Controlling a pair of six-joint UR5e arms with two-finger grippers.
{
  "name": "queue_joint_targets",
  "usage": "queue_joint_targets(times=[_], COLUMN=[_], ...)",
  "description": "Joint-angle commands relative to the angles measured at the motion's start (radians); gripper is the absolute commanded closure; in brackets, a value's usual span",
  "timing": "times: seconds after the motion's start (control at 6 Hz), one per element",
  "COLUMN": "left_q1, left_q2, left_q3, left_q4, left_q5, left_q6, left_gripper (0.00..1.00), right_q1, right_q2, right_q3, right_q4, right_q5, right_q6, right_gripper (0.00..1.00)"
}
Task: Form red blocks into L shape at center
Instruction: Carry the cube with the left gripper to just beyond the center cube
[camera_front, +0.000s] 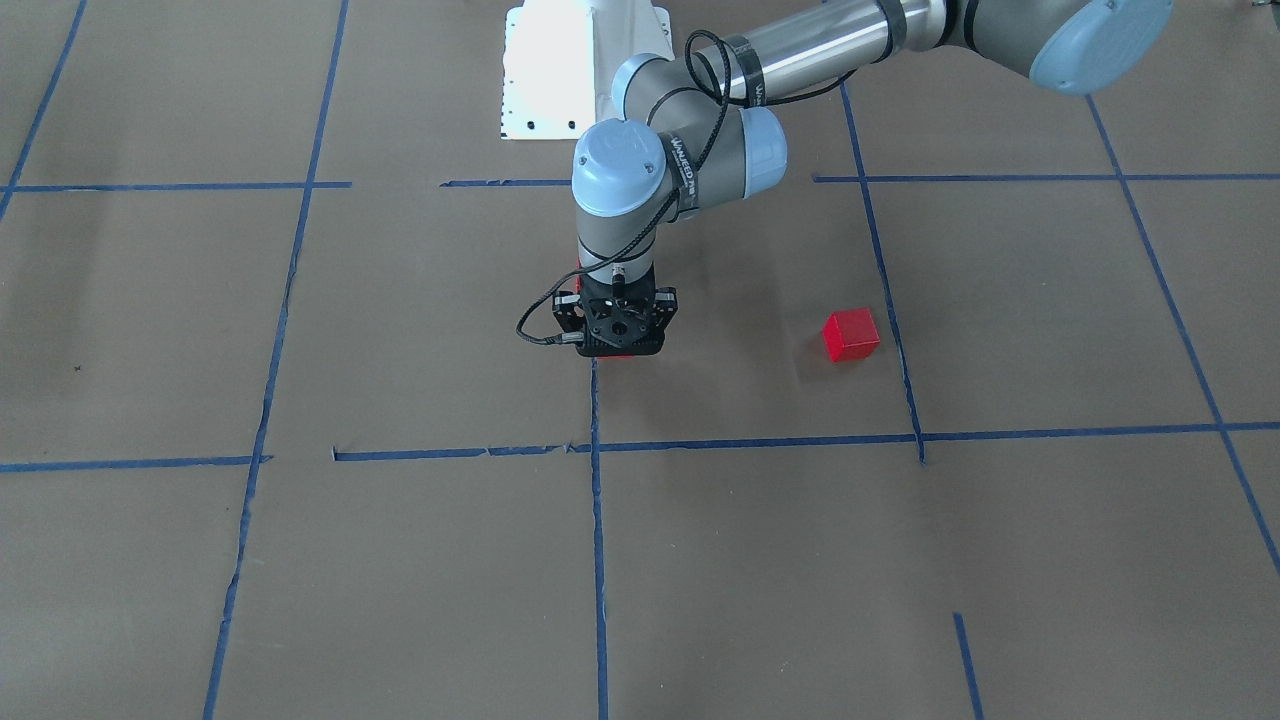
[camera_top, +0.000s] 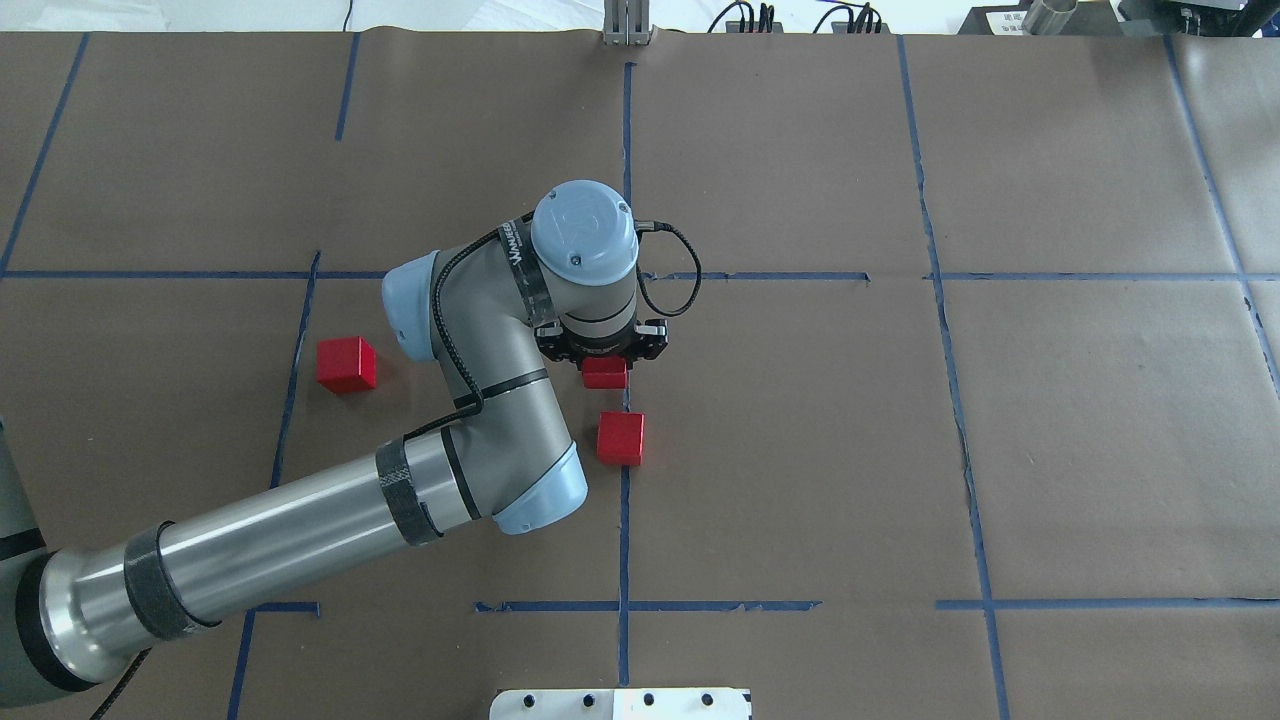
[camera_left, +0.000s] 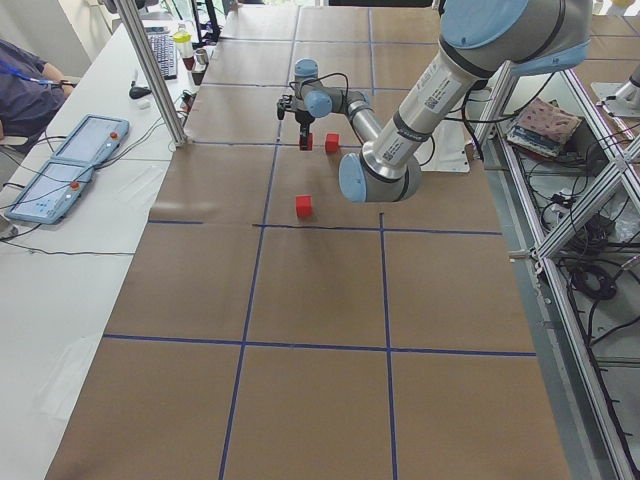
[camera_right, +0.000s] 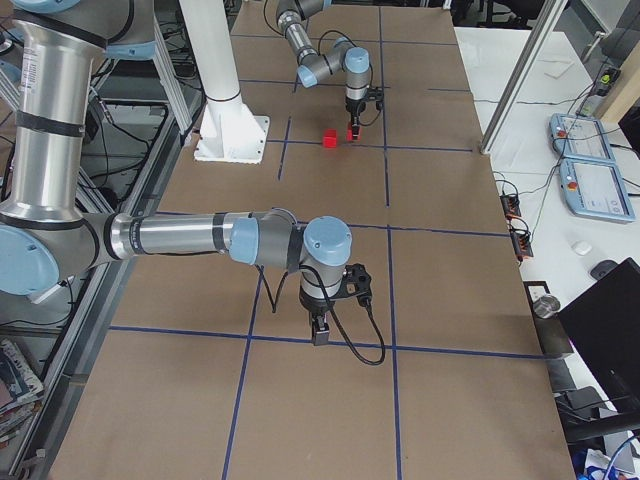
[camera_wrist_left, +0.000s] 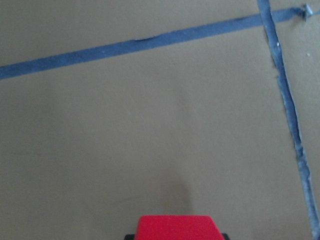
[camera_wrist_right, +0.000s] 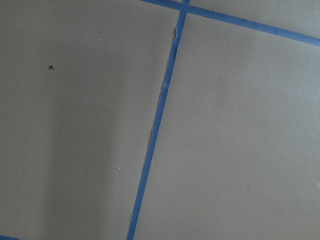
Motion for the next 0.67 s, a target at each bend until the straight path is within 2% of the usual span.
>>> queue_joint_targets(times=[0.0, 0.5], left_q1=[0.03, 0.039], left_q2=[-0.001, -0.001], left_q3=[0.002, 0.002], left_q4=[0.0, 0.0], left_q5=[-0.001, 0.001], left_q6=[-0.001, 0.002], left_gripper=[0.92, 0.92], right_q1=[0.0, 0.0], right_q2=[0.0, 0.0], right_q3=[0.0, -0.002], right_q4=[0.0, 0.0], right_q5=[0.0, -0.002], right_q6=[0.0, 0.0], right_gripper=[0.0, 0.0])
